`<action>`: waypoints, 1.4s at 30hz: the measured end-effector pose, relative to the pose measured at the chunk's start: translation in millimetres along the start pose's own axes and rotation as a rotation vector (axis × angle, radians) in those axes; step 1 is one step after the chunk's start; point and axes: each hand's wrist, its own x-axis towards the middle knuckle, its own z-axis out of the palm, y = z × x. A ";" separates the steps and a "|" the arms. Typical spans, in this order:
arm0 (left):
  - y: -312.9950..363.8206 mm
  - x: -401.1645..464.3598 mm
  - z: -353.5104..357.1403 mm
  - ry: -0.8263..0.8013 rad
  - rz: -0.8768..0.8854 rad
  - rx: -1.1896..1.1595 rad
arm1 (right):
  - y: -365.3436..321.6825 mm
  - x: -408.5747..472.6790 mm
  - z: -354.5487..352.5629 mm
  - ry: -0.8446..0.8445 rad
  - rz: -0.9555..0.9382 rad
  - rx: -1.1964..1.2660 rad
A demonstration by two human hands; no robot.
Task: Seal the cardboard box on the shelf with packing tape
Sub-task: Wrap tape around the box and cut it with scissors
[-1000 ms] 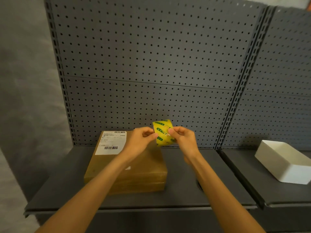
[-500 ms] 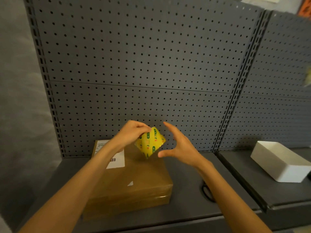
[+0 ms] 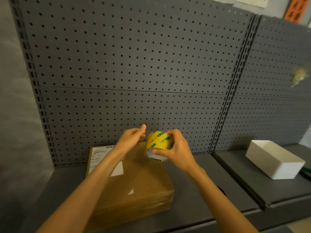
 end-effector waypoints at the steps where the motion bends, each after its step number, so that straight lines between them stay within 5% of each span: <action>1: -3.9 -0.2 1.2 -0.046 -0.044 0.002 | 0.6 0.6 3.6 0.014 0.000 0.001; 10: -24.0 -2.6 -2.5 -0.218 -0.092 -0.146 | 6.1 3.0 27.7 0.050 -0.019 -0.105; 42: -33.4 -0.2 0.5 0.127 0.092 -0.067 | 14.7 -0.1 35.1 0.018 -0.050 -0.089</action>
